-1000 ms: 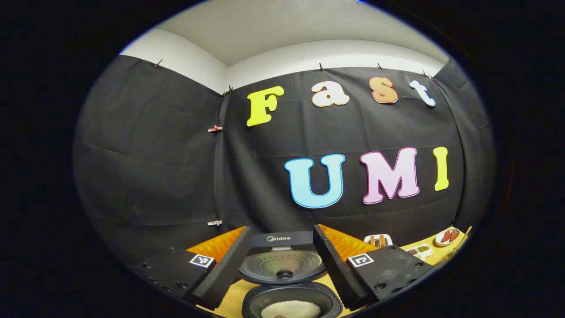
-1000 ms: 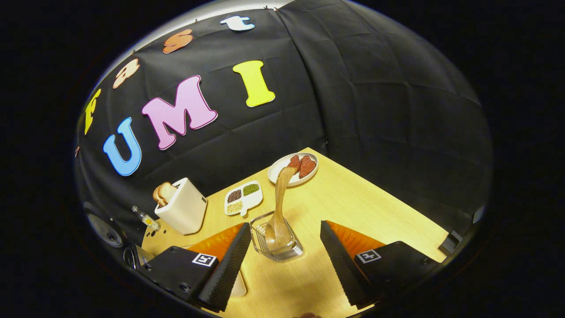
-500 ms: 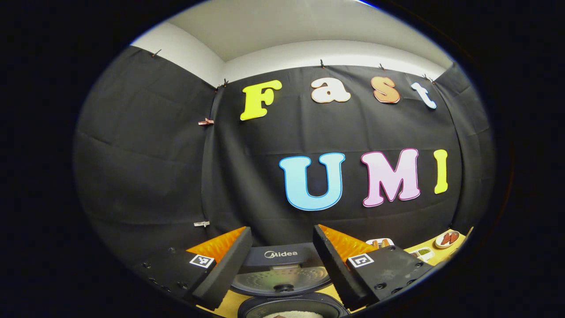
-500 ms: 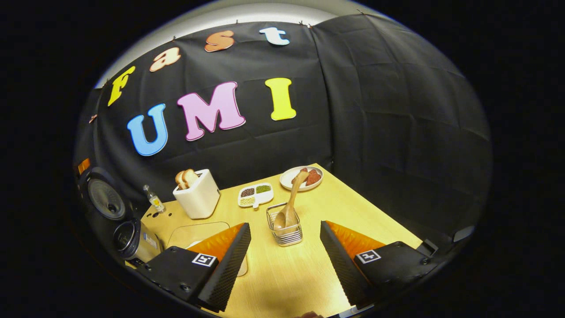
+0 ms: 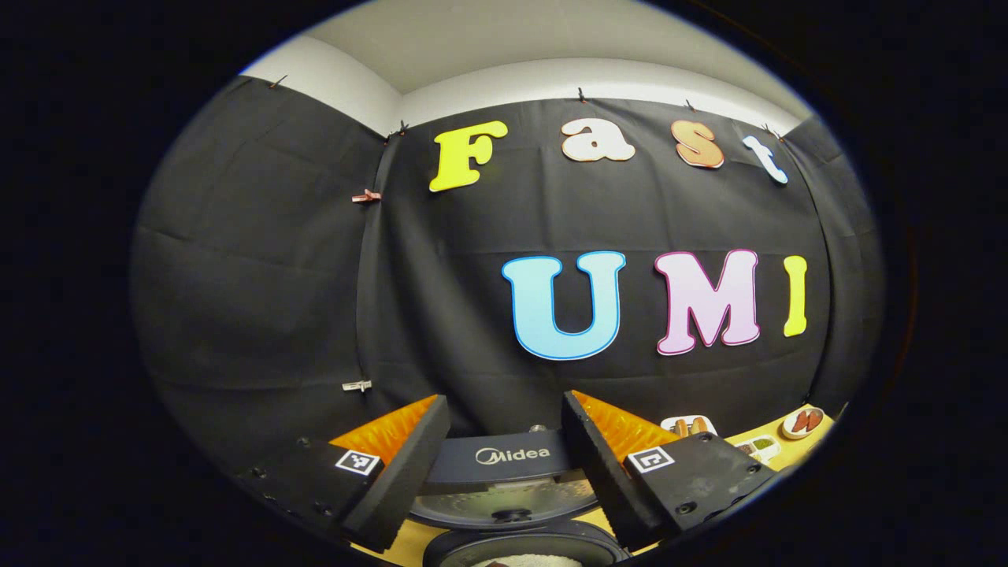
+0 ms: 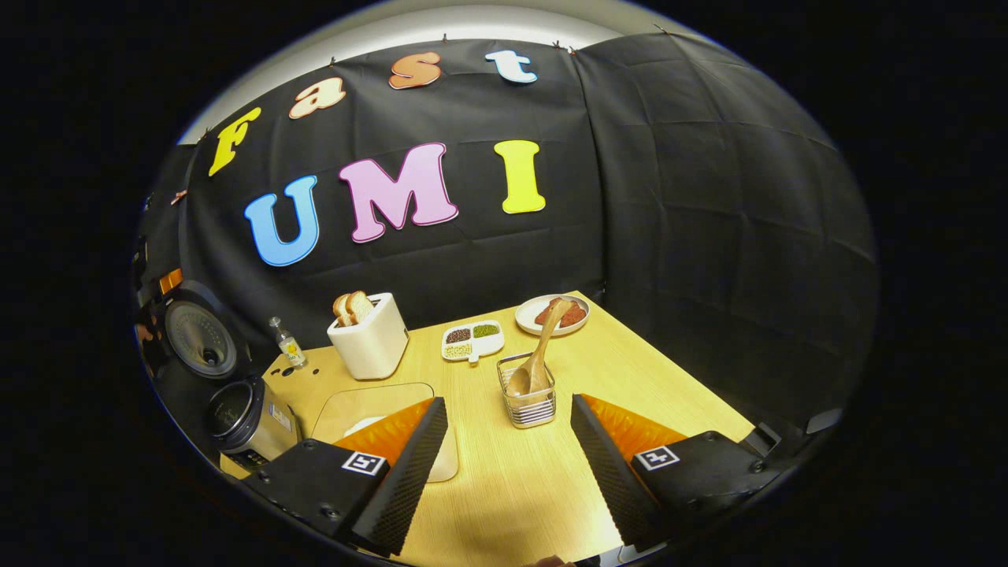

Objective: Close the left gripper, press the button to open the rice cooker; take a wooden spoon from the chopstick holder with the right hand, scoop a spoonful of rice and pour it into the rice cooker, then put the wooden spoon back into the chopstick holder.

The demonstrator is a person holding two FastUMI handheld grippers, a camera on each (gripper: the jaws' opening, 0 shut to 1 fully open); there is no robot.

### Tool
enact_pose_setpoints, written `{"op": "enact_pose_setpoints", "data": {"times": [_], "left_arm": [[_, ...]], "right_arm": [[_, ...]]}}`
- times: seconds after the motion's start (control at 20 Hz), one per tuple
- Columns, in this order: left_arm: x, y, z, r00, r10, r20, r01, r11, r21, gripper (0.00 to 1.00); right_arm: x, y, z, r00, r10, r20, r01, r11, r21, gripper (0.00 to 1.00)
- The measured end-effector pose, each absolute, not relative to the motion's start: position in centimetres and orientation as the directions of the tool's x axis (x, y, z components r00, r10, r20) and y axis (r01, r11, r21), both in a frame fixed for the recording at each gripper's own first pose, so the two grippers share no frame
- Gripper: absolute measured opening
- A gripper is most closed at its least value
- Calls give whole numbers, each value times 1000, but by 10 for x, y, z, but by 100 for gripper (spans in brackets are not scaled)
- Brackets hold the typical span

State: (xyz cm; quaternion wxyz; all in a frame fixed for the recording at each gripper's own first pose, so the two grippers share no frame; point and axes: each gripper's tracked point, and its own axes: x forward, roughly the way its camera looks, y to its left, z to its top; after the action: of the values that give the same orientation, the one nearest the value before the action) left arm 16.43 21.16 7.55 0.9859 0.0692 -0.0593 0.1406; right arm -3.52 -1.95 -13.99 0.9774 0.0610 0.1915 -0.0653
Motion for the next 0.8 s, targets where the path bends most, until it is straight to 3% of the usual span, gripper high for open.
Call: {"op": "enact_pose_setpoints", "data": {"times": [0.15, 0.3, 0.8], "left_arm": [[157, 207, 73, 957, 278, 85, -289, 943, 164, 95], [139, 200, 63, 957, 289, 37, -291, 949, 118, 94], [73, 167, -1, 938, 276, -211, -277, 961, 26, 95]], "right_arm": [[-30, -26, -147, 911, -110, -398, 165, 981, 105, 99], [-23, -22, -152, 909, -88, -406, 141, 985, 102, 99], [-9, 19, -176, 896, 78, -436, -104, 994, -37, 99]]}}
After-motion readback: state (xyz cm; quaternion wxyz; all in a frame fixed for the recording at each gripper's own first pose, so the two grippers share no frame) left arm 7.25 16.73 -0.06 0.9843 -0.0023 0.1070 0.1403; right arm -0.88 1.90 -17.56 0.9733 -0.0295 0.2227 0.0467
